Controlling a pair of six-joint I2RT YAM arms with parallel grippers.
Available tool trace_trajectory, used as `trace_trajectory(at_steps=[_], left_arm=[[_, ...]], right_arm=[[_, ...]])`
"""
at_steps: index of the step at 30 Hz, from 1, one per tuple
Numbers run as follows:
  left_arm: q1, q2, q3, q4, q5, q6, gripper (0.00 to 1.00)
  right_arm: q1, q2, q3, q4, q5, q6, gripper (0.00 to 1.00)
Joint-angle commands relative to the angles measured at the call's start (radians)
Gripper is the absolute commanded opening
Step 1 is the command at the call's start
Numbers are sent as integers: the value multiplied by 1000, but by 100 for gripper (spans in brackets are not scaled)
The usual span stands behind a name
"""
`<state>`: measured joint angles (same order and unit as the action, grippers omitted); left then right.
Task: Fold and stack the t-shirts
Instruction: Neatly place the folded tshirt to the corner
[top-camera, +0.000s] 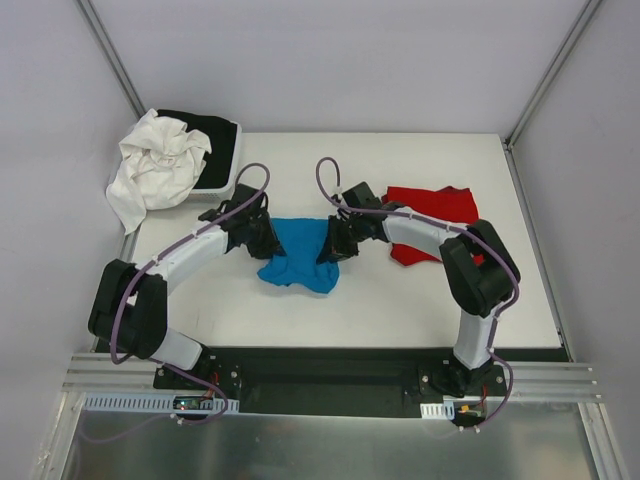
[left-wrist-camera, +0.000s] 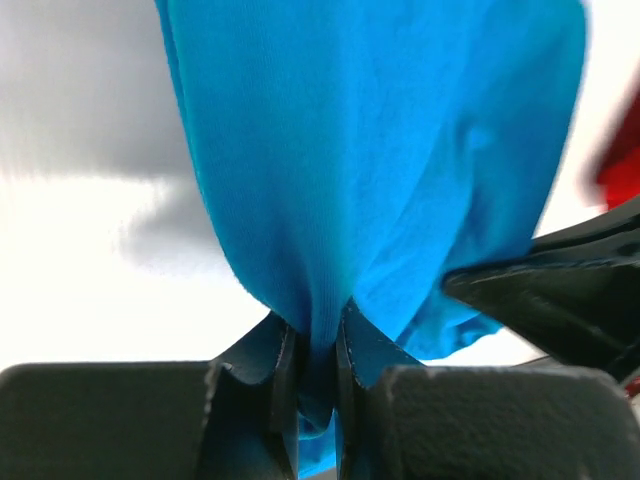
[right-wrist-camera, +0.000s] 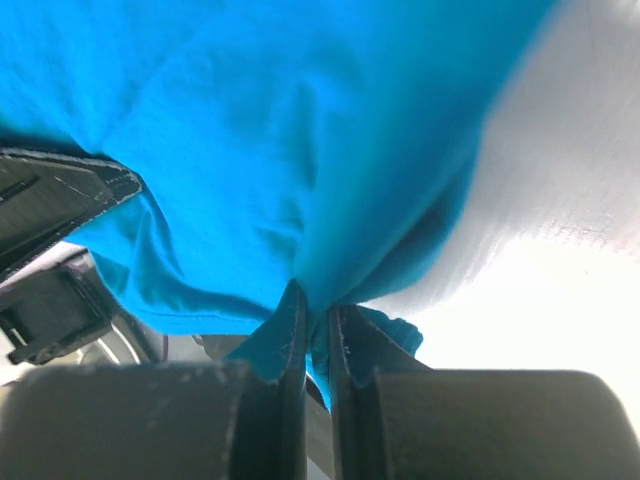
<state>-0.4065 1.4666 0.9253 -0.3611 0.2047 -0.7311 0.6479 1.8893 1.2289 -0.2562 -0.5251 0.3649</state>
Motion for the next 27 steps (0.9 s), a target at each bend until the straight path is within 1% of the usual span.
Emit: trace_trajectory(at_steps=[1, 7, 15, 21, 27], left_arm=[[-12, 12, 124, -55, -14, 56, 0], [-41, 38, 158, -64, -2, 73, 0], [-100, 98, 221, -72, -4, 76, 0], [-137, 172, 317, -72, 4, 84, 0], [-173, 285, 455, -76, 16, 88, 0]], right_arm=[[2, -102, 87, -78, 56, -30, 1], [-11, -147, 129, -153, 128, -53, 1], [-85, -248, 41, -184, 207, -53, 1], [-155, -302, -2, -219, 221, -80, 1], [-192, -308, -12, -242, 215, -106, 1]])
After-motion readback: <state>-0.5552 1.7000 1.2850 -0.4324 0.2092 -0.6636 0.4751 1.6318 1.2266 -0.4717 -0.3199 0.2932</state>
